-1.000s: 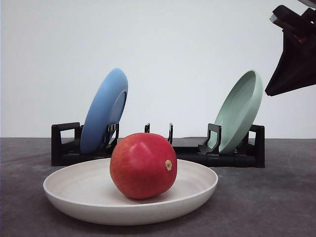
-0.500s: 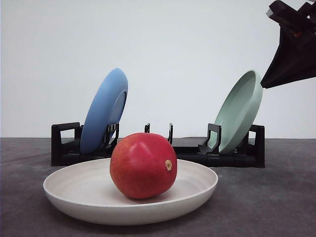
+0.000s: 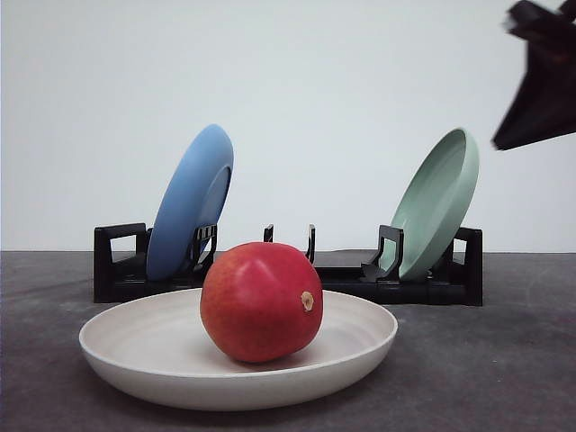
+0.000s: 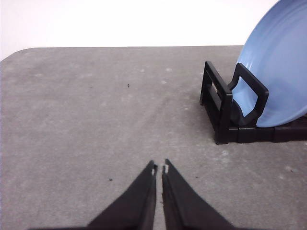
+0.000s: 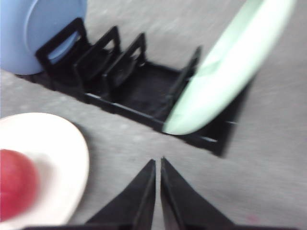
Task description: Place pomegranate in white plate
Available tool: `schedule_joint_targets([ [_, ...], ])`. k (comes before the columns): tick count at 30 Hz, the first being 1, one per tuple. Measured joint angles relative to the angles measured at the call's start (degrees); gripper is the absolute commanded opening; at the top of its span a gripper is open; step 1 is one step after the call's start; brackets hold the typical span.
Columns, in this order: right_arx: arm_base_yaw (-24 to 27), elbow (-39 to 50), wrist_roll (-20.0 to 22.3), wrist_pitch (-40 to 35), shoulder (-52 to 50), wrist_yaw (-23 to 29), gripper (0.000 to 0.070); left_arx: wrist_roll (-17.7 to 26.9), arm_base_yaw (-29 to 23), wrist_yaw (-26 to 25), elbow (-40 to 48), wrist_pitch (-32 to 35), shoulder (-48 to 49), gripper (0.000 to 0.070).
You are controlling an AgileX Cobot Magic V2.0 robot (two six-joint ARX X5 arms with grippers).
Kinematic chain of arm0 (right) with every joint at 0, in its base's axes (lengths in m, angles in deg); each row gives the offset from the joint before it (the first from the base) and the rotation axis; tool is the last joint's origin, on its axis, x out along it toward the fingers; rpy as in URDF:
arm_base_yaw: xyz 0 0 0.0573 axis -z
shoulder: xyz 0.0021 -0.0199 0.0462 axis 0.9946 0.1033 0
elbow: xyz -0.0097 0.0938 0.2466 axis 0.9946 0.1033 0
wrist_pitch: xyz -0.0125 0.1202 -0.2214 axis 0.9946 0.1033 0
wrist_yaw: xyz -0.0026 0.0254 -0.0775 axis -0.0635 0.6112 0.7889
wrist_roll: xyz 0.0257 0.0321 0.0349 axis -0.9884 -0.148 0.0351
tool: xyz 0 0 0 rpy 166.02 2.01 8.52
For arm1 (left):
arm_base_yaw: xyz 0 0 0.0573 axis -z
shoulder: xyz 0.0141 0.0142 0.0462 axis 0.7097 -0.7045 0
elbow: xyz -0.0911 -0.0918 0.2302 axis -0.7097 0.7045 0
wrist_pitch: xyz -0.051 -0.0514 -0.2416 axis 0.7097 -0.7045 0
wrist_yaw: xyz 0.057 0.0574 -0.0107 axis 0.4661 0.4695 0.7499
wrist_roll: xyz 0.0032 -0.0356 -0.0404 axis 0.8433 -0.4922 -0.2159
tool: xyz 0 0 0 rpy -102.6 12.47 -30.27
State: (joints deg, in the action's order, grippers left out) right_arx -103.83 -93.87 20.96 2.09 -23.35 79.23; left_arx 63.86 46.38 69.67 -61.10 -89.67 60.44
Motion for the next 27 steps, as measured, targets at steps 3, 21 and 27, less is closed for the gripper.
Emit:
schedule_joint_targets([
  [3,2.3,4.8,0.9,-0.2,-6.3,1.6,0.0011,0.0,0.0,0.0,0.0,0.0,0.0,0.0000],
  [21,15.3,25.9,1.1,-1.8,-40.6,6.3,0.0011,0.0,0.0,0.0,0.0,0.0,0.0,0.0000],
  [27,16.6,29.7,0.6,-3.6,-44.4,6.3,0.0011,0.0,0.0,0.0,0.0,0.0,0.0,0.0000],
])
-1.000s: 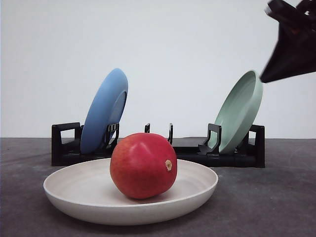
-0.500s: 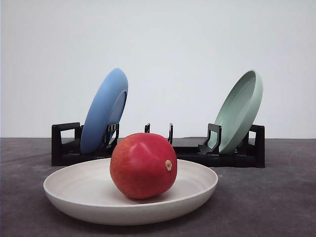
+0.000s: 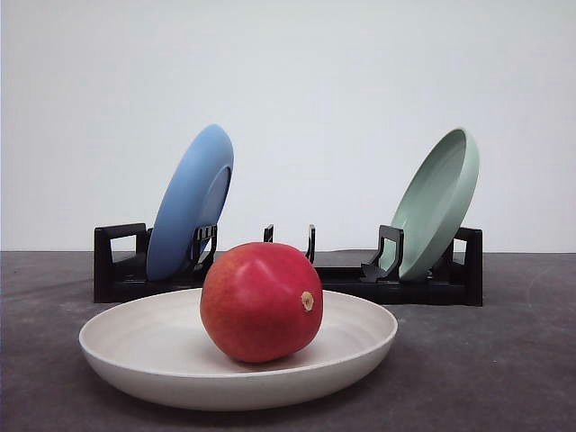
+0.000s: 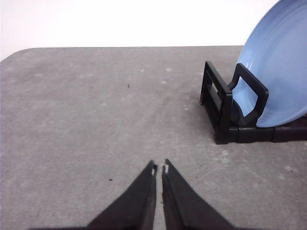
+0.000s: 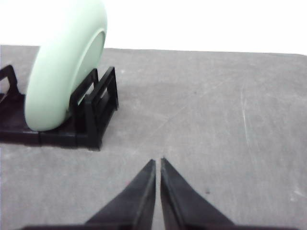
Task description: Place pomegranate in white plate
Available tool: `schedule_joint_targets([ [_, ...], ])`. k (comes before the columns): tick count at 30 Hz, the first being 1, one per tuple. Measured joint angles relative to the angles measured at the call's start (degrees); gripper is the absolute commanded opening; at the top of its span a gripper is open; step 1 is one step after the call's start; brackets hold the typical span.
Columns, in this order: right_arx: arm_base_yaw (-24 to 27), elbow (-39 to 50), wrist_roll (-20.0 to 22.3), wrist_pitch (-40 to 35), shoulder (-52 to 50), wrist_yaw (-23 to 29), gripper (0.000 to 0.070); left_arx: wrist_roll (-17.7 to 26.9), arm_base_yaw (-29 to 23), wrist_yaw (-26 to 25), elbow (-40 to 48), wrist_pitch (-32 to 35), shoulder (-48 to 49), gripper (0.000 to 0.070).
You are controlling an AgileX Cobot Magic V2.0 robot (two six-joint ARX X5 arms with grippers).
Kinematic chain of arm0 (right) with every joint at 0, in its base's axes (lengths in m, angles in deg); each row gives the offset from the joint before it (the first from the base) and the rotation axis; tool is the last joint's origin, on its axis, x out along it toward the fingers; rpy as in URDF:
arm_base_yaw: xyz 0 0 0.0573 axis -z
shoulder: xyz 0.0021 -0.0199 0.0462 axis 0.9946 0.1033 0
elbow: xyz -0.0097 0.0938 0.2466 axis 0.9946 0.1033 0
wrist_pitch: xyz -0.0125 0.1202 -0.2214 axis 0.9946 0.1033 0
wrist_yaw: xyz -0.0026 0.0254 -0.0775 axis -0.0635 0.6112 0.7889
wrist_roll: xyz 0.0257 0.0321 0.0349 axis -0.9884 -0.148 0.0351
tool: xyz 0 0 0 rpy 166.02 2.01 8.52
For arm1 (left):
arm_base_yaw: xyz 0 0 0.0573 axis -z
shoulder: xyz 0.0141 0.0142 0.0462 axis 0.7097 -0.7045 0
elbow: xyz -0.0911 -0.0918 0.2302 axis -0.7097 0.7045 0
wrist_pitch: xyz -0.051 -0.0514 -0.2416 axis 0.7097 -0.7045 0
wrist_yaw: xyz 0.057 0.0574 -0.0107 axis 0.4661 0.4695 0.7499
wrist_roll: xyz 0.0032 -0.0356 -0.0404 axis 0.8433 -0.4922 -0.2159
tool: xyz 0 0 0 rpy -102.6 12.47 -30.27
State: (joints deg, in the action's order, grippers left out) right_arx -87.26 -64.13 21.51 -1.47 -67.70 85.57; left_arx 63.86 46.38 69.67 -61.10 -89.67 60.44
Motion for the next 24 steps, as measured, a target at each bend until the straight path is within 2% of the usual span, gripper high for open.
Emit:
schedule_joint_targets([
  [24,0.1,0.0,-0.9,-1.9,-1.2,-0.1,0.0011,0.0,0.0,0.0,0.0,0.0,0.0,0.0000],
])
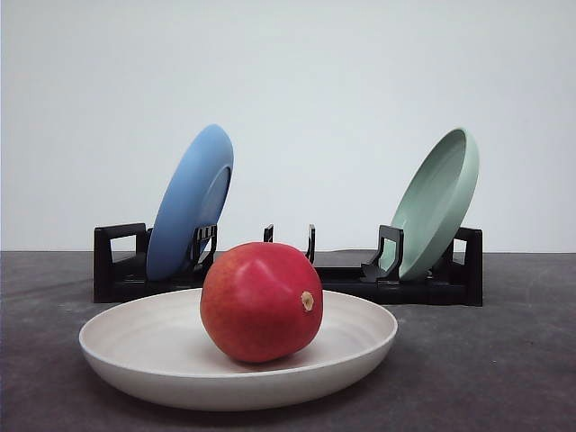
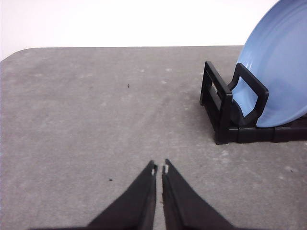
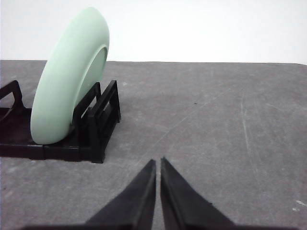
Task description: Place pomegranate in white plate
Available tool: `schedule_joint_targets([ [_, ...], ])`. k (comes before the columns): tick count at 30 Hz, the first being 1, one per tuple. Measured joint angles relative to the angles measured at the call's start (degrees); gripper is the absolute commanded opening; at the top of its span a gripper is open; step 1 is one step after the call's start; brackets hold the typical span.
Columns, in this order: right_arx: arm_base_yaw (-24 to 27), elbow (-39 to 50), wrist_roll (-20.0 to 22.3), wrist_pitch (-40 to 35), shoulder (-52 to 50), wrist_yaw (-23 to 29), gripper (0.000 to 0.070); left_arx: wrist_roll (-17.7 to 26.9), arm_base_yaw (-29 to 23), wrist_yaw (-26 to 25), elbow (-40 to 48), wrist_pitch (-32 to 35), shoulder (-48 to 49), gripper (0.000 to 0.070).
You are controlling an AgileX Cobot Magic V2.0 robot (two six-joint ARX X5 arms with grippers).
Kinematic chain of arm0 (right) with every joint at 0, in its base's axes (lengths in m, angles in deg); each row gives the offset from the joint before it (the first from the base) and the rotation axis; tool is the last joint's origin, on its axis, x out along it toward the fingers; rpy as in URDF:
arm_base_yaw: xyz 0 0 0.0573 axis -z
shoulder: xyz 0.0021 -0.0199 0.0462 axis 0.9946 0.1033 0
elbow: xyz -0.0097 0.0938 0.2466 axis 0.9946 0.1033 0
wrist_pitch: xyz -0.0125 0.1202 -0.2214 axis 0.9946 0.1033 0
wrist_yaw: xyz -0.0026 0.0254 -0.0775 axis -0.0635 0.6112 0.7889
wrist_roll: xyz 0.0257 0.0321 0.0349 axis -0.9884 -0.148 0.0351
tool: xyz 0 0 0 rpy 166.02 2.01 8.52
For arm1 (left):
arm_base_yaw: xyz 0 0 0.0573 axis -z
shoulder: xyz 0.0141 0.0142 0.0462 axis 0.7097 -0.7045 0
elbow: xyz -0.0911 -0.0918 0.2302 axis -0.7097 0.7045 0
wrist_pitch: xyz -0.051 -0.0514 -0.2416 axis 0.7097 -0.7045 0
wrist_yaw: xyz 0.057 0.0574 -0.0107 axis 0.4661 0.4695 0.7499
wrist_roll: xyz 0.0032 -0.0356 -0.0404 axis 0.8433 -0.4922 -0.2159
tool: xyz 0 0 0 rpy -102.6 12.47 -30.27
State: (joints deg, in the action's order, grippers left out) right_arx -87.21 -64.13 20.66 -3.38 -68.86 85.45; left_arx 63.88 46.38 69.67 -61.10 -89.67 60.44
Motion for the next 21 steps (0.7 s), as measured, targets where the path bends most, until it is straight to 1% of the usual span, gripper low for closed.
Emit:
schedule_joint_targets([
  [21,0.0,0.0,0.0,0.0,0.0,0.0,0.0011,0.0,0.0,0.0,0.0,0.0,0.0,0.0000],
])
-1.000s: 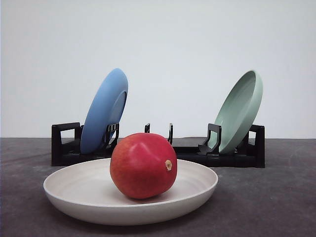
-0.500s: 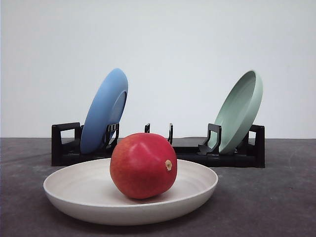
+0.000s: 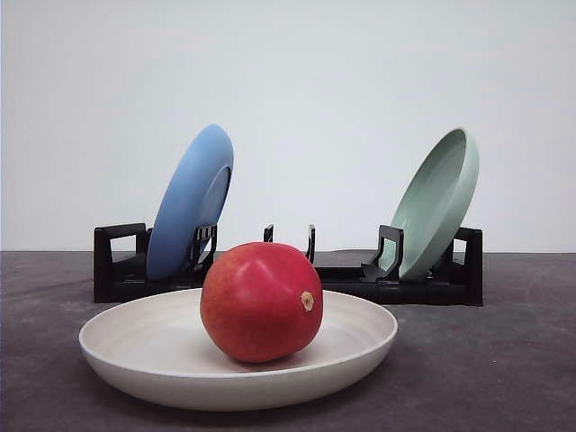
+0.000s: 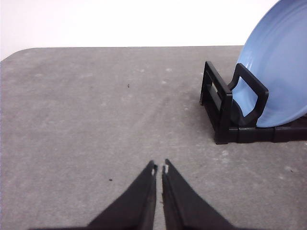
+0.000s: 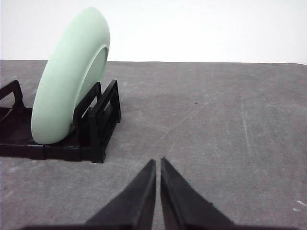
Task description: Place pomegranate in white plate
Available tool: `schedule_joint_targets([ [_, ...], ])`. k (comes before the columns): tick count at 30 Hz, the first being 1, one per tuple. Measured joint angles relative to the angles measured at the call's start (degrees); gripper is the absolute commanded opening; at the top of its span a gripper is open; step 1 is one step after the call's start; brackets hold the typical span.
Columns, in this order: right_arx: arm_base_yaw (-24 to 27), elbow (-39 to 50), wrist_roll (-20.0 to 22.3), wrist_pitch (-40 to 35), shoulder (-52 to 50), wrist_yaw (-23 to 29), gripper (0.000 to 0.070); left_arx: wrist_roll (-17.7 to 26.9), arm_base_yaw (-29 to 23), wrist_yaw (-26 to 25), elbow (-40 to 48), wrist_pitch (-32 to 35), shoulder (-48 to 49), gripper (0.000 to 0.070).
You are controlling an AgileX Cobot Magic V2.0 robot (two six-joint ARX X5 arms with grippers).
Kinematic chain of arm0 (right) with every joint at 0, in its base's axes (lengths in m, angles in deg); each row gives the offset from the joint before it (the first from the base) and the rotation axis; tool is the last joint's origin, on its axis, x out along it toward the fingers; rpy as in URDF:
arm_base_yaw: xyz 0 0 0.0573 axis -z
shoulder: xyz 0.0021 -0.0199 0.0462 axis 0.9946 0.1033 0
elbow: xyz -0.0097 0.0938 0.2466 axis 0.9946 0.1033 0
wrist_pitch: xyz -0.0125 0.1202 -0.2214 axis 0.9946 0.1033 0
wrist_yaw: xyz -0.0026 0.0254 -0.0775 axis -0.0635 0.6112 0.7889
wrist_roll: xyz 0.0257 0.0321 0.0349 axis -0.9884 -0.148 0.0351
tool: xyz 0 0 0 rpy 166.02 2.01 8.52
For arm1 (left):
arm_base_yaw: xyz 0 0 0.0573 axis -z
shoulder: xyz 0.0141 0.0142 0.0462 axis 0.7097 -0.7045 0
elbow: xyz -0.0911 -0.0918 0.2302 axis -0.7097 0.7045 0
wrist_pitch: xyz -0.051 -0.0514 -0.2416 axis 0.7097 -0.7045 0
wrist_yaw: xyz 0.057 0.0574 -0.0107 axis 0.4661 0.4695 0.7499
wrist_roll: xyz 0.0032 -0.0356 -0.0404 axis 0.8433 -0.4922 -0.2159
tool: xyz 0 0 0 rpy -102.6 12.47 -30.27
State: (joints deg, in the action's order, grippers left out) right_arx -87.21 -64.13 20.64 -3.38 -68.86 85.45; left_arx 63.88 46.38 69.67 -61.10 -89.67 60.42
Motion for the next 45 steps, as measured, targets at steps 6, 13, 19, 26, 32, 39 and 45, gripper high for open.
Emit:
schedule_joint_targets([
  [6,0.0,0.0,0.0,0.0,0.0,0.0,0.0011,0.0,0.0,0.0,0.0,0.0,0.0,0.0000],
  [13,0.0,0.0,0.0,0.0,0.0,0.0,0.0011,0.0,0.0,0.0,0.0,0.0,0.0,0.0000],
  [19,0.0,0.0,0.0,0.0,0.0,0.0,0.0010,0.0,0.0,0.0,0.0,0.0,0.0,0.0000],
  [26,0.0,0.0,0.0,0.0,0.0,0.0,0.0011,0.0,0.0,0.0,0.0,0.0,0.0,0.0000],
  [32,0.0,0.0,0.0,0.0,0.0,0.0,0.0011,0.0,0.0,0.0,0.0,0.0,0.0,0.0000],
  [39,0.0,0.0,0.0,0.0,0.0,0.0,0.0011,0.0,0.0,0.0,0.0,0.0,0.0,0.0000],
  [45,0.0,0.0,0.0,0.0,0.0,0.0,0.0011,0.0,0.0,0.0,0.0,0.0,0.0,0.0000],
])
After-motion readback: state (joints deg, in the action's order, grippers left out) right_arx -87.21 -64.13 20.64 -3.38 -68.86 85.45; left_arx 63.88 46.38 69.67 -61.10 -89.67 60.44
